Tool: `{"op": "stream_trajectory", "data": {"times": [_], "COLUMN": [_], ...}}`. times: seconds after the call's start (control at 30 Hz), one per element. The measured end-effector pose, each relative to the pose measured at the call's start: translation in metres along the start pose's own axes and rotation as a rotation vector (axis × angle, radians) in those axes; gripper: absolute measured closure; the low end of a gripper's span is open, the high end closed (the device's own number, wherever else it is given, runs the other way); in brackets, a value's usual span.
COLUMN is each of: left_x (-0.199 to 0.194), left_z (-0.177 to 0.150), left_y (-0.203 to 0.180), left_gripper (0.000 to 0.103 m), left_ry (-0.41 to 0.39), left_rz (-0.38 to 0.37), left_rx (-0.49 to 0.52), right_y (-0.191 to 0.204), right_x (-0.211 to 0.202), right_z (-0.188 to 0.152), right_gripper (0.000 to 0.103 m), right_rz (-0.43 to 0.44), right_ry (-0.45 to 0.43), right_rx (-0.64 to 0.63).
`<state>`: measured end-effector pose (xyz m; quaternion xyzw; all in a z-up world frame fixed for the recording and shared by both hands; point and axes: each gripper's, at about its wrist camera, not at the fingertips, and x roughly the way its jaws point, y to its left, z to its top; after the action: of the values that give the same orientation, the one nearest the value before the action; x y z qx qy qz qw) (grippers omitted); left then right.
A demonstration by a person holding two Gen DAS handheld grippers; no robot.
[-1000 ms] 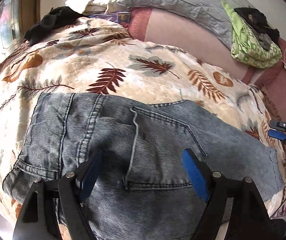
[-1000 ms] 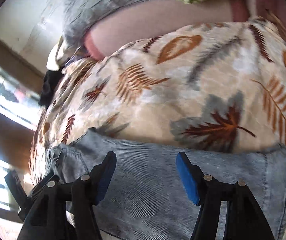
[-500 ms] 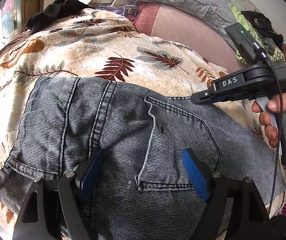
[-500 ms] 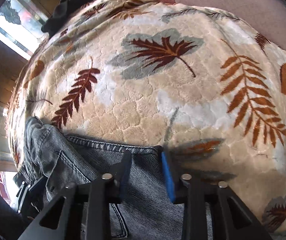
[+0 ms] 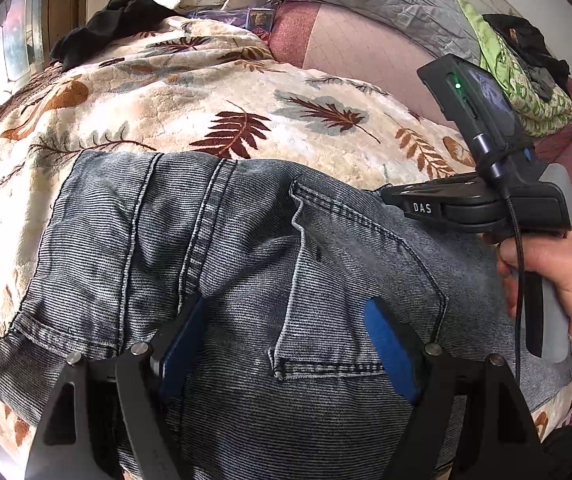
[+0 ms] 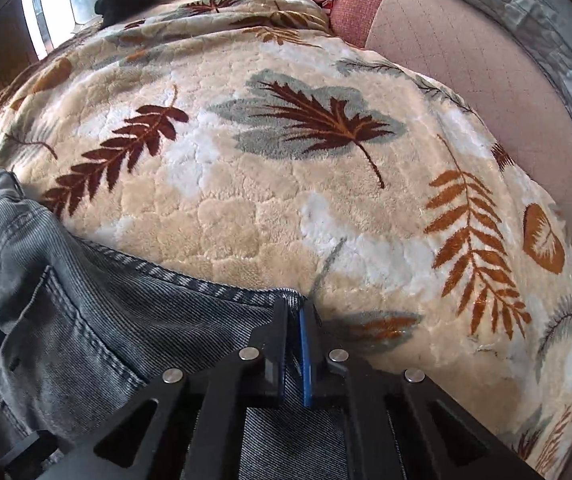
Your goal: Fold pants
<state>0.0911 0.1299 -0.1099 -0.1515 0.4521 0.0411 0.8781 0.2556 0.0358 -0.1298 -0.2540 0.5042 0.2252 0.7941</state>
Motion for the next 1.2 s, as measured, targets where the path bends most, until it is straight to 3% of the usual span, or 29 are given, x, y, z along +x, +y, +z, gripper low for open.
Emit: {"op": "stream_trajectory", "data": {"times": [0.07,0.2,0.37,0.43,0.53,0.63,0.7,0.77,0.87,0.93,0.97,1.1,1.2], "left_x": [0.000,-0.004,-0.004,-0.003,-0.002,-0.003,-0.003,-0.003,-0.003,-0.003,-0.002,-0.002,-0.003], "left_z": [0.000,-0.001,-0.002,-0.004,-0.005,-0.004,-0.004,-0.003,-0.002,-0.002,-0.002,-0.003,-0.003], "left_y": [0.000,0.001,0.000,-0.003,-0.004,-0.004,-0.003,-0.004,-0.004,-0.004,-0.004,-0.004,-0.004], "left_gripper": [0.022,0.022,0.022,0.022,0.022,0.022,0.022,0.022,0.022,0.022,0.022,0.022,0.022], "left_ry": [-0.002,-0.016,-0.017,-0.018,-0.018,-0.018,-0.017,-0.016,-0.015,-0.016,-0.014,-0.017,-0.019], "left_rz": [-0.001,-0.011,-0.003,0.012,0.019,0.013,0.013,0.014,0.015,0.017,0.015,0.018,0.016], "left_rx": [0.000,-0.011,-0.007,0.015,0.032,0.033,0.025,0.020,0.017,0.017,0.018,0.027,0.015], "right_y": [-0.001,-0.027,-0.026,-0.023,-0.026,-0.032,-0.032,-0.035,-0.028,-0.021,-0.018,-0.005,-0.014], "right_x": [-0.004,-0.029,-0.058,-0.050,-0.016,-0.021,-0.035,-0.050,-0.057,-0.031,-0.011,-0.035,-0.066], "right_z": [0.001,-0.004,-0.011,-0.010,-0.009,-0.015,-0.019,-0.024,-0.026,-0.025,-0.027,-0.030,-0.044], "right_gripper": [0.096,0.095,0.093,0.093,0.092,0.088,0.067,0.065,0.064,0.064,0.067,0.064,0.064], "right_rz": [-0.003,0.103,0.214,0.184,0.035,0.047,0.025,0.088,0.254,0.315,0.275,0.237,0.175], "right_ry": [-0.010,-0.056,-0.098,-0.082,-0.017,-0.073,-0.116,-0.166,-0.166,-0.063,0.005,-0.072,-0.121], "right_rx": [0.017,0.164,0.242,0.230,0.203,0.224,0.226,0.262,0.293,0.302,0.287,0.234,0.279]}}
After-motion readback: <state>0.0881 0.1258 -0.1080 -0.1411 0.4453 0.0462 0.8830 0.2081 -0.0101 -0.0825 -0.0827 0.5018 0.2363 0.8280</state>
